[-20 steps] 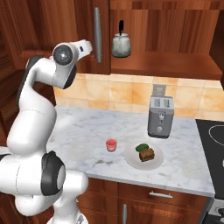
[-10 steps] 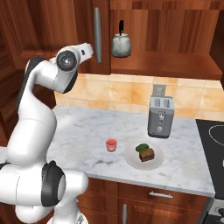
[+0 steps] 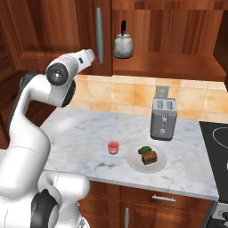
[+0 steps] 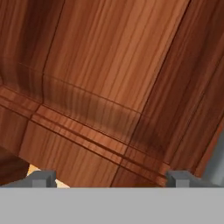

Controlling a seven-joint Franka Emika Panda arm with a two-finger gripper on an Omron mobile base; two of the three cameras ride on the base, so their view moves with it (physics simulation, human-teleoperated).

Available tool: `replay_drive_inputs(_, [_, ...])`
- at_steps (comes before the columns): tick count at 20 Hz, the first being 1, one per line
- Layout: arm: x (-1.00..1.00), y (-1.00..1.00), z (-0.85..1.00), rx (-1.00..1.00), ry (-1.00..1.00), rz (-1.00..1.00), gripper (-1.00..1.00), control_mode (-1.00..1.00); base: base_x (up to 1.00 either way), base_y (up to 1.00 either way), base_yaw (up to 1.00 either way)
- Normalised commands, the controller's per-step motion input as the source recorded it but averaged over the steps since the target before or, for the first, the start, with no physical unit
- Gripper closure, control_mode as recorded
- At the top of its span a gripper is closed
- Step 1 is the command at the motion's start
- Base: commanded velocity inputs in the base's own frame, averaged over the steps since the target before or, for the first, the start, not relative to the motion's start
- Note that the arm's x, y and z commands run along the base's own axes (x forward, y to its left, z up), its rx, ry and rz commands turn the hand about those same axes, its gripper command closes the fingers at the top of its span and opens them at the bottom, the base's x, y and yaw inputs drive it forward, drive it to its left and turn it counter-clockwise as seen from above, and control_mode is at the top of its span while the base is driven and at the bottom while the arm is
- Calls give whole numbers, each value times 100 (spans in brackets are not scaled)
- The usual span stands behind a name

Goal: Pick the avocado and bread from the counter and place them on the plate. Then pick the jam from the cabinet and place it next to the plate. Lastly close the cabinet door.

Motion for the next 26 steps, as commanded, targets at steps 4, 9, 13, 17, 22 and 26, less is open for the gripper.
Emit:
replay_drive_inputs(4, [-35,-35,3,-4,0,-23,-100,-100,0,0,0])
replay_drive_inputs(9, [-32,-38,5,6,3,-33,-100,-100,0,0,0])
replay_drive_inputs(13, [-37,-35,11,17,4,-31,-100,-100,0,0,0])
replay_drive_inputs(17, [-45,-34,11,27,4,-25,-100,-100,0,0,0])
replay_drive_inputs(22, [-42,-36,12,36,1,-19,-100,-100,0,0,0])
replay_drive_inputs(26, [-44,-37,5,42,9,-19,-100,-100,0,0,0])
